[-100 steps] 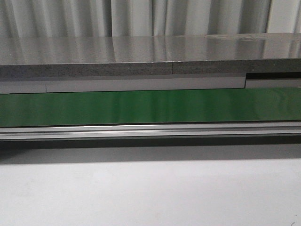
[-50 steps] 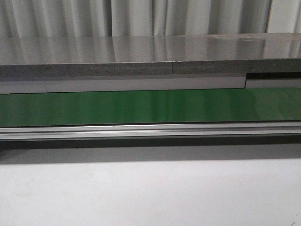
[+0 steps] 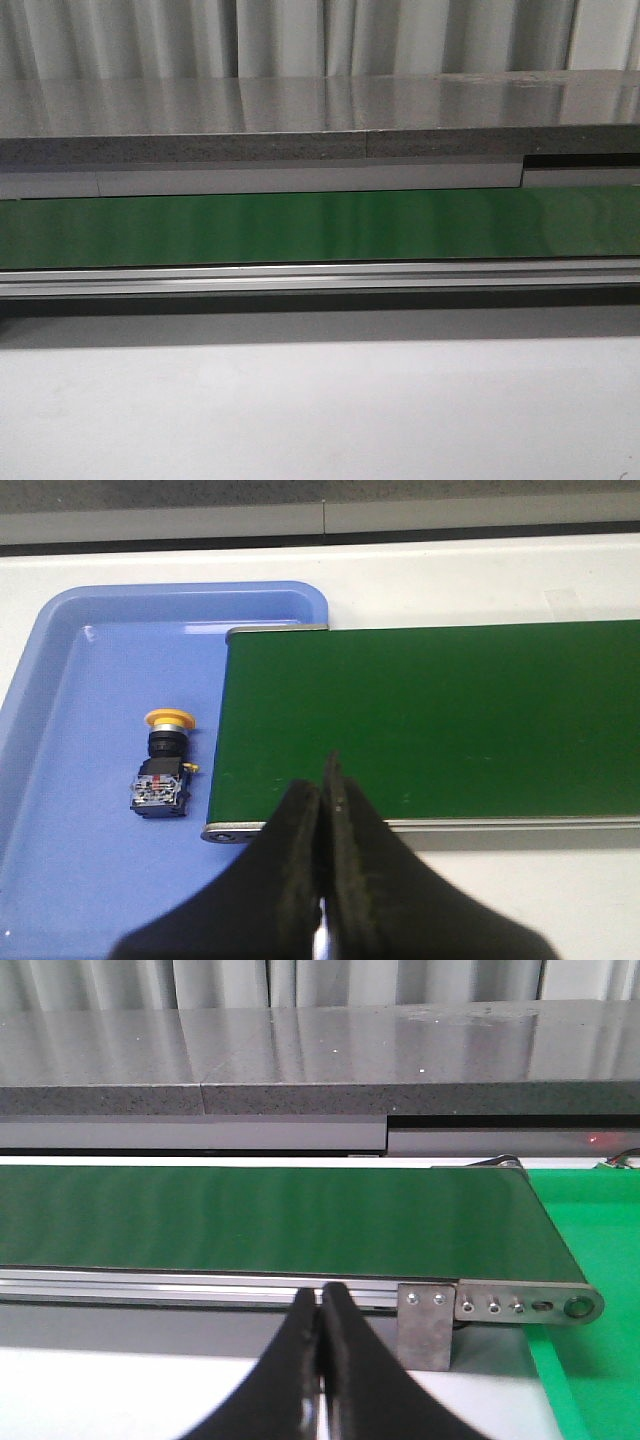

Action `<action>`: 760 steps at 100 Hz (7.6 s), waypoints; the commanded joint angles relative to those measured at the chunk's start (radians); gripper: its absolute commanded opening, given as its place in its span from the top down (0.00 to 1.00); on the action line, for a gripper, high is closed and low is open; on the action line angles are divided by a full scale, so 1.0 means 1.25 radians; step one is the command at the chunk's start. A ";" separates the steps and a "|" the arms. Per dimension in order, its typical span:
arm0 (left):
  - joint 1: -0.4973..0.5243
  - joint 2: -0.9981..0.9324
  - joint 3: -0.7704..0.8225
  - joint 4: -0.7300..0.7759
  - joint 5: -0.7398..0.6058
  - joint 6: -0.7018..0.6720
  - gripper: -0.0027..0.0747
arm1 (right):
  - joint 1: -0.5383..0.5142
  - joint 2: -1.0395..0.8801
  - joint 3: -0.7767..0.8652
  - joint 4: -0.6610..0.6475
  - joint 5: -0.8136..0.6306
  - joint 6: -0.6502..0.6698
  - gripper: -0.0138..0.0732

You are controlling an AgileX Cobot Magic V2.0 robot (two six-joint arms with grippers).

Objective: Move button from left to right
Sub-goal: 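Lower the left gripper over the yellow-capped button in the blue tray, then close the left gripper on the button body and lift it, then place the button on the green belt with the left gripper and release, then let the belt carry the button toward the right gripper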

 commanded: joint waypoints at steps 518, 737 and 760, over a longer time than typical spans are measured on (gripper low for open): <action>0.089 0.730 -0.505 -0.059 0.162 0.075 0.09 | 0.001 -0.016 -0.012 -0.006 -0.068 -0.004 0.92; 0.009 -0.313 0.215 -0.125 -0.425 0.092 0.56 | 0.001 -0.016 -0.012 -0.006 -0.068 -0.004 0.92; 0.009 -0.313 0.215 -0.125 -0.425 0.092 0.99 | 0.001 -0.016 -0.012 -0.006 -0.068 -0.004 0.92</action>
